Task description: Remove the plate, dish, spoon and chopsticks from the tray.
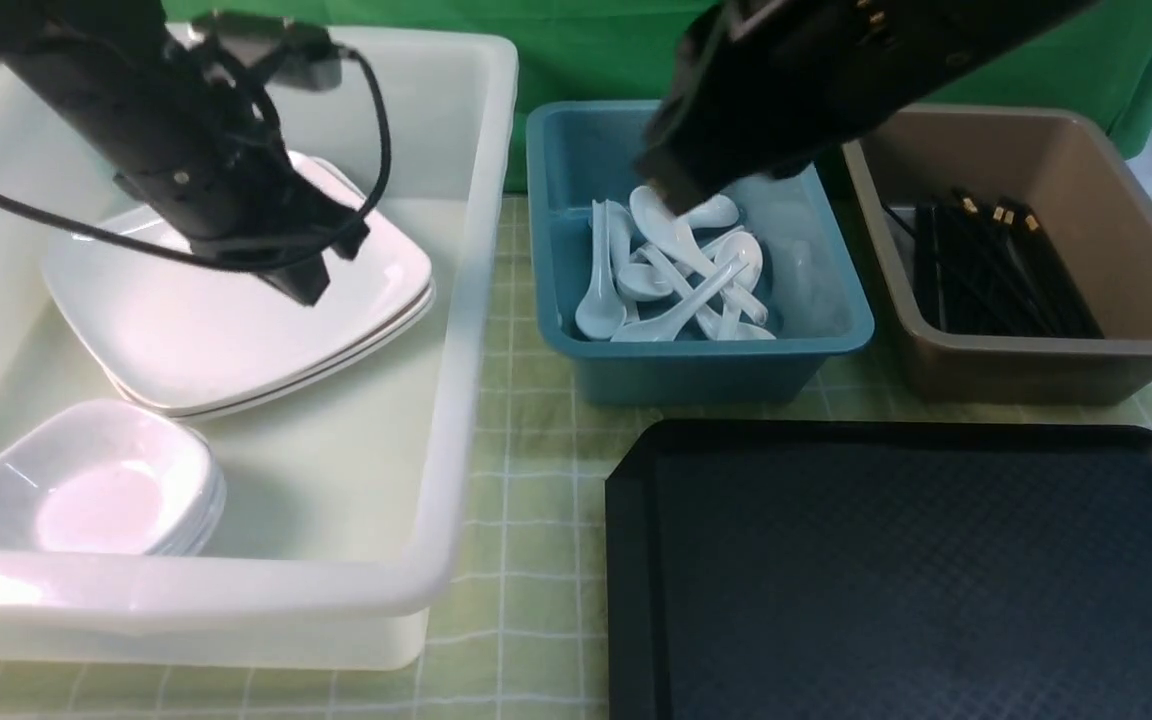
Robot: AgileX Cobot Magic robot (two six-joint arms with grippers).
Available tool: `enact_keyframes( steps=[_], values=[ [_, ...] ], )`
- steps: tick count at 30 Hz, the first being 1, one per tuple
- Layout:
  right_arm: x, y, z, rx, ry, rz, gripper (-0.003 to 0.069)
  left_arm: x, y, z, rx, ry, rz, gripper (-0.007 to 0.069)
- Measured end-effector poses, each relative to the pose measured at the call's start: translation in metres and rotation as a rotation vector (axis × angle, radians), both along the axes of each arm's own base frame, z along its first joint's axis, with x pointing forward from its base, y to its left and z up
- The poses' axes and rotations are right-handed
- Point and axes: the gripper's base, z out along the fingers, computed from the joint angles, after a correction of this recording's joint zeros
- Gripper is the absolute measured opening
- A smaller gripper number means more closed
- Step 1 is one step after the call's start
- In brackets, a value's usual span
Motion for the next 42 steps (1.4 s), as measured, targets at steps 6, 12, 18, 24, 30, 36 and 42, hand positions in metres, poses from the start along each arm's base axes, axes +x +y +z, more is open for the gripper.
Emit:
enact_keyframes(
  steps=[6,12,18,24,30,36,42],
  values=[
    [-0.028,-0.073,0.044,0.040,-0.130,-0.189,0.0034,-0.071,-0.001,0.073,-0.050,-0.183,-0.026,0.0001],
    [-0.073,-0.134,0.039,0.166,-0.237,-0.318,0.0034,-0.154,0.018,0.090,-0.108,-0.351,0.029,0.0001],
    [-0.120,-0.169,-0.020,0.412,-0.444,-0.341,0.0034,-0.231,0.037,0.049,-0.206,-0.478,0.143,0.0001],
    [-0.155,-0.177,-0.099,0.639,-0.636,-0.216,0.0034,-0.283,0.052,-0.004,-0.435,-0.718,0.318,0.0001],
    [-0.171,-0.179,-0.147,0.828,-0.694,-0.159,0.0034,-0.298,0.059,-0.046,-0.528,-0.860,0.370,0.0001],
    [-0.174,-0.181,-0.154,0.868,-0.706,-0.153,0.0068,-0.299,0.060,-0.056,-0.569,-0.895,0.395,0.0001],
    [-0.174,-0.181,-0.154,0.873,-0.709,-0.152,0.0109,-0.298,0.060,-0.054,-0.578,-0.919,0.398,0.0001]
  ],
)
